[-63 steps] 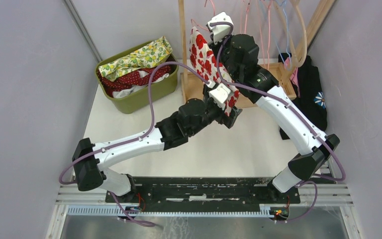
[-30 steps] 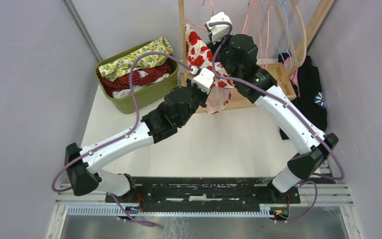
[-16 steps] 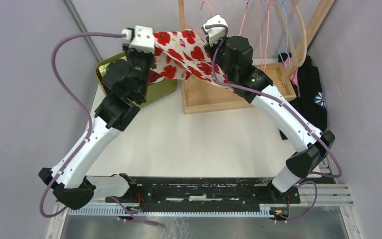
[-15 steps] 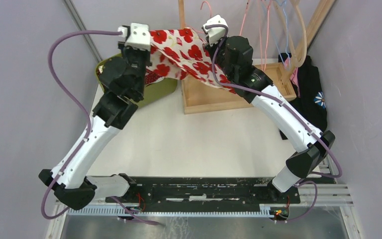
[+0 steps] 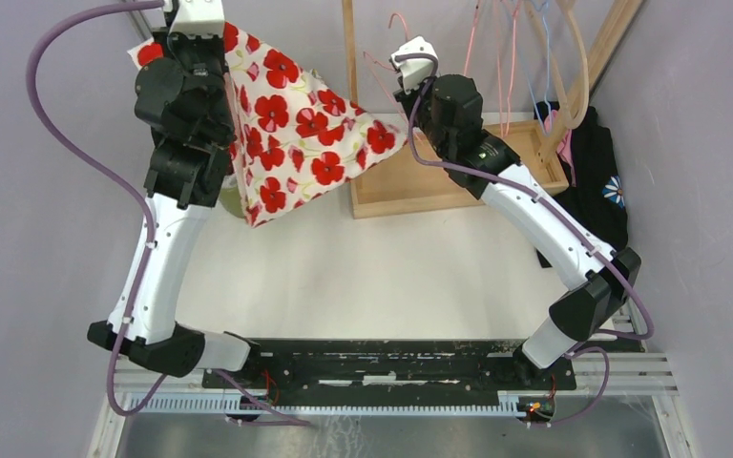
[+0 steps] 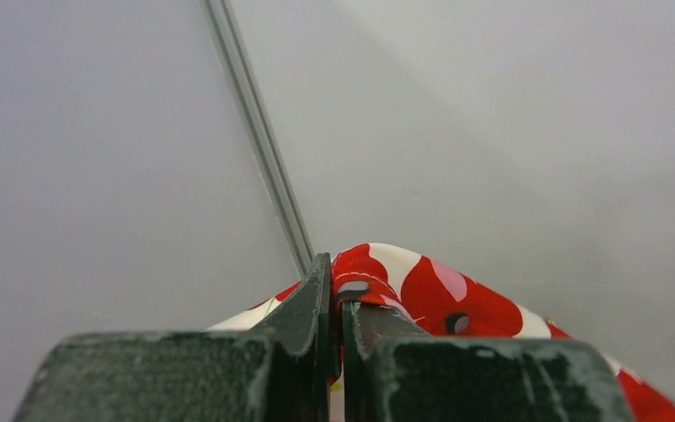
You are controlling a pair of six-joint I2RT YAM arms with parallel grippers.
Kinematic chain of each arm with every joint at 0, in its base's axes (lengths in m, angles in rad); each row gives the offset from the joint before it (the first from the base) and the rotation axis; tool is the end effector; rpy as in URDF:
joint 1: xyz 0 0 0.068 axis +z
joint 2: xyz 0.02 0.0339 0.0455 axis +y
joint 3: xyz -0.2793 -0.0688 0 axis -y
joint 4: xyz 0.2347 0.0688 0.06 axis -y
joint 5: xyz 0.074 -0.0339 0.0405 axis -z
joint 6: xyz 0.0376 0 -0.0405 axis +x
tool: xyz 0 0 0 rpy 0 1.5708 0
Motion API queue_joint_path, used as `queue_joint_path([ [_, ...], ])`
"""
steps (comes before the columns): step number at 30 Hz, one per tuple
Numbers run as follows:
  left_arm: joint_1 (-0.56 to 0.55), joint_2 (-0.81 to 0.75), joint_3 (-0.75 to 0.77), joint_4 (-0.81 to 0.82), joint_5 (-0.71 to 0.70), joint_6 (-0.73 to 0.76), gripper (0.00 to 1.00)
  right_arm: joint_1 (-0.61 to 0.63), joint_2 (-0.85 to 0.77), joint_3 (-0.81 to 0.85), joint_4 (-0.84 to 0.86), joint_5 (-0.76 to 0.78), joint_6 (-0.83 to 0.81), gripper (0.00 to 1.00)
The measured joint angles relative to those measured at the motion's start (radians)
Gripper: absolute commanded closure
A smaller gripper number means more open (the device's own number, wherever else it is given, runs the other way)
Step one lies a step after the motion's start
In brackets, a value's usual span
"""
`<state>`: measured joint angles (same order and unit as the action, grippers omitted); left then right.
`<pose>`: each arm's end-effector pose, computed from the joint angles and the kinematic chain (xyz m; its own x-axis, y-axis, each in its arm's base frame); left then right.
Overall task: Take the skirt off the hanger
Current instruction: Remove the skirt from the hanger, then place the skirt in the bin.
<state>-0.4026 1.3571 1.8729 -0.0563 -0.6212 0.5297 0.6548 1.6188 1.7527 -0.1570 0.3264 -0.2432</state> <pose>0.2193 -0.0696 0.6008 0.2706 0.3313 -0.9039 -0.3454 0.9098 0.2301 0.2989 0.2143 0.4807 0.0599 -0.2416 -0.9685 -0.3175 0.9153 -0.2479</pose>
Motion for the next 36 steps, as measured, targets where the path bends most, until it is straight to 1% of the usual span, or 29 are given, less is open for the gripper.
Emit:
queue_joint_path([
  [4, 0.061, 0.056, 0.080, -0.009, 0.014, -0.001, 0.97, -0.027, -0.004, -0.023, -0.001, -0.001, 0.008, 0.99],
  [8, 0.138, 0.147, 0.183, -0.023, 0.065, -0.011, 0.97, -0.058, -0.018, -0.034, 0.002, -0.004, 0.018, 0.99],
  [13, 0.250, 0.279, 0.328, -0.028, 0.151, -0.078, 0.97, -0.094, -0.034, -0.034, 0.023, -0.008, 0.031, 0.99],
  [16, 0.283, 0.330, 0.365, -0.024, 0.200, -0.128, 0.97, -0.112, -0.036, -0.034, 0.035, -0.011, 0.040, 0.99],
  [20, 0.318, 0.377, 0.363, -0.017, 0.278, -0.211, 0.97, -0.131, -0.036, -0.035, 0.036, -0.012, 0.049, 0.99],
  [26, 0.354, 0.448, 0.294, 0.007, 0.385, -0.323, 0.97, -0.160, -0.035, -0.047, 0.037, -0.019, 0.068, 0.99],
  [30, 0.389, 0.519, 0.280, 0.006, 0.452, -0.396, 0.97, -0.185, -0.035, -0.062, 0.036, -0.023, 0.080, 0.99],
  [32, 0.407, 0.546, 0.275, 0.006, 0.473, -0.418, 0.97, -0.201, -0.033, -0.064, 0.036, -0.029, 0.086, 0.99],
  [36, 0.427, 0.551, 0.225, 0.014, 0.481, -0.420, 0.97, -0.232, -0.032, -0.066, 0.036, -0.038, 0.101, 0.99],
])
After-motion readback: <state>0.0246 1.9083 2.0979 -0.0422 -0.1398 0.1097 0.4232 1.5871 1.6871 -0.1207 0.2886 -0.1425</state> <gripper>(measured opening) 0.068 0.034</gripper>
